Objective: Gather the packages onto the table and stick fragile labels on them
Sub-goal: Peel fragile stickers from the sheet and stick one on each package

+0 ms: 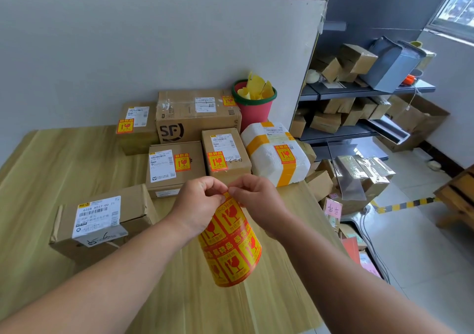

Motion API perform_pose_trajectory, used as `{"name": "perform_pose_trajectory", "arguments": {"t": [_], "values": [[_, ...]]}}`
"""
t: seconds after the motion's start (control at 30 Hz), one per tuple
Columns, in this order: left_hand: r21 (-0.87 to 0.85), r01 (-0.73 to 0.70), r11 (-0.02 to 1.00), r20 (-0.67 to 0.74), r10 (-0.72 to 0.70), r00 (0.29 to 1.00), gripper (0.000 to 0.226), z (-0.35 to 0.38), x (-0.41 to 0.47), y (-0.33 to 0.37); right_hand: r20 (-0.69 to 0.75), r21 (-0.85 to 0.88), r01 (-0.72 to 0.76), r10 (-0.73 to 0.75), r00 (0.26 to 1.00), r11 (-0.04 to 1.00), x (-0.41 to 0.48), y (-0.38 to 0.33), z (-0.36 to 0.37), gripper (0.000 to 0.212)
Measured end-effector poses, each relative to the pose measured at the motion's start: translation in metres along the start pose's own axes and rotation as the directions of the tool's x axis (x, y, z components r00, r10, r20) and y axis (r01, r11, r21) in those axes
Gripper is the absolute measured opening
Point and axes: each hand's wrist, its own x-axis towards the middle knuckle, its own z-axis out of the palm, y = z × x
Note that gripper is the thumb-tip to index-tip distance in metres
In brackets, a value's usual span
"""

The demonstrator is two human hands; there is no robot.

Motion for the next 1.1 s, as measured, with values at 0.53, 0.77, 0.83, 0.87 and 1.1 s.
{"name": "perform_pose_trajectory", "arguments": {"t": [0.53, 0.77, 0.83, 0.87, 1.1], "values": [[-0.018, 0.228, 0.973, -0.052, -0.229, 0.972, 0.022, 0.003, 0.01, -0.022, -0.186, 0.452, -0.282, 0.399, 0.898, 0.846, 0.011, 0.015, -0.011, 0.017], [-0.011, 0.411, 0.911, -0.224, -0.403, 0.887, 0.017, -0.001, 0.029, -0.041, -0.314, 0.555, -0.235, 0.463, 0.829, 0.798, 0.013, 0.013, -0.036, 0.018], [0.039, 0.423, 0.905, -0.26, -0.399, 0.879, 0.011, -0.002, 0.033, -0.04, -0.34, 0.517, -0.228, 0.443, 0.829, 0.825, 0.012, 0.013, -0.038, 0.017], [0.087, 0.418, 0.904, -0.262, -0.384, 0.885, 0.015, -0.003, 0.032, -0.037, -0.349, 0.496, -0.223, 0.428, 0.834, 0.839, 0.011, 0.014, -0.037, 0.016], [0.416, -0.149, 0.897, -0.186, 0.244, 0.952, 0.014, 0.011, 0.006, -0.005, -0.359, 0.381, -0.127, 0.273, 0.892, 0.916, 0.004, 0.002, 0.001, 0.017]]}}
